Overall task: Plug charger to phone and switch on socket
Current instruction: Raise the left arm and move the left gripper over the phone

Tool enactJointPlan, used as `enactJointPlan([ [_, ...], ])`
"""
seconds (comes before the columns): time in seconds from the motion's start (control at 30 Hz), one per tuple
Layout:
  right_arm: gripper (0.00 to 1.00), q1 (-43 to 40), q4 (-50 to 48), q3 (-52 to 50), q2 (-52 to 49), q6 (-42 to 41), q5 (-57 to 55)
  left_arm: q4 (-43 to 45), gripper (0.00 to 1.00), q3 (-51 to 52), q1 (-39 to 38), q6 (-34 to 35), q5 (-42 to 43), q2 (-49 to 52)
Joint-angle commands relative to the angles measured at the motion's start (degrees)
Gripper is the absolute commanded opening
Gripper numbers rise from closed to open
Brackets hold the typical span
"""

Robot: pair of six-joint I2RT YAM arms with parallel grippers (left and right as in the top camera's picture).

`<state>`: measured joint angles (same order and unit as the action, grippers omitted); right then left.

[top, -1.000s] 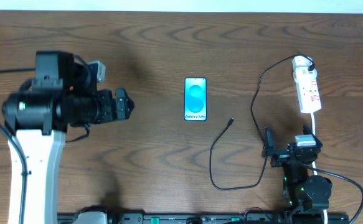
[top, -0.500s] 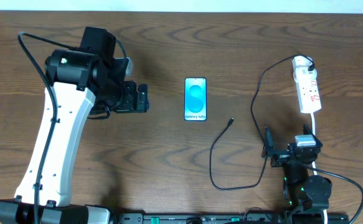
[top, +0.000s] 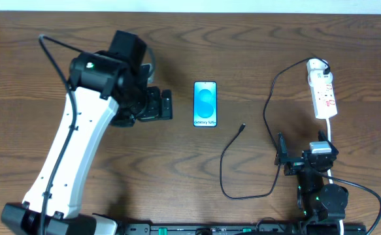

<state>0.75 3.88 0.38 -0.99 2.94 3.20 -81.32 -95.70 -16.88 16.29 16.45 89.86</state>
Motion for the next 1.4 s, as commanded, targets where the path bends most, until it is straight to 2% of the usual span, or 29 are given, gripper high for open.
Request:
enactJointPlan([
  [0.0, 0.99, -0.33, 0.22, -0.07, 0.24, -0.74, -0.02, -4.72, 0.98, -8.52, -2.38, 3.32, -6.27, 5.31],
  [0.2, 0.99, -0.33, 0.22, -0.07, 0.24, -0.74, -0.02, -12.90, 0.98, -19.41, -3.78, 3.30, -11.78, 14.25],
  [0.5, 0.99, -0.33, 0.22, -0.07, 0.24, -0.74, -0.02, -6.10, 0.98, -19.06, -5.07, 3.37, -11.28, 17.57],
  [1.37, 0.99, -0.33, 0.22, -0.07, 0.24, -0.74, -0.02, -4.26, 0.98, -18.91, -5.07, 4.17, -10.95, 17.57],
])
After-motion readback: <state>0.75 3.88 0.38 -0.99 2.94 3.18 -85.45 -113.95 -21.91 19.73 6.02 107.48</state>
